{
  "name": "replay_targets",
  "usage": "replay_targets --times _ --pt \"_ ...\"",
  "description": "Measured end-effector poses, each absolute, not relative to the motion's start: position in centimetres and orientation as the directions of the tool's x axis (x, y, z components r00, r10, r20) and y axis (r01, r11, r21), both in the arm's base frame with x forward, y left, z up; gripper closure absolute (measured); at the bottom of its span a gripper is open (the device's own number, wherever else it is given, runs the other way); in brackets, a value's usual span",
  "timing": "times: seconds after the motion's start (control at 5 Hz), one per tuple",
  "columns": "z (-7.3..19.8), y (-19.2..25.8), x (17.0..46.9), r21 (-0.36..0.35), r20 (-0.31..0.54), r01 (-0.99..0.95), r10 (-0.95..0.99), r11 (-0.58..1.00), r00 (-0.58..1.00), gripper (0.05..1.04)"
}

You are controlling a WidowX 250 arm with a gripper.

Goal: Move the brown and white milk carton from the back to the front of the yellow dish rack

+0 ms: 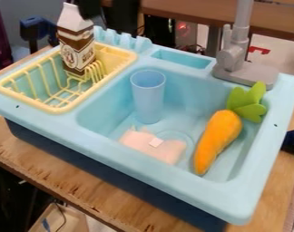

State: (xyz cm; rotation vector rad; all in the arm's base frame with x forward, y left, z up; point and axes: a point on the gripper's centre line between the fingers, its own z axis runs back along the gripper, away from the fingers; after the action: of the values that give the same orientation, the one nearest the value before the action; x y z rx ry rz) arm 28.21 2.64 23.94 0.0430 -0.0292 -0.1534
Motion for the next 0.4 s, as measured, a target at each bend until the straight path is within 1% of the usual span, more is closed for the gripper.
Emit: replay_targets --times 0.4 --pt "25.3 8.0 29.6 0.063 0.043 0.116 -0.119 0.991 0.992 0.083"
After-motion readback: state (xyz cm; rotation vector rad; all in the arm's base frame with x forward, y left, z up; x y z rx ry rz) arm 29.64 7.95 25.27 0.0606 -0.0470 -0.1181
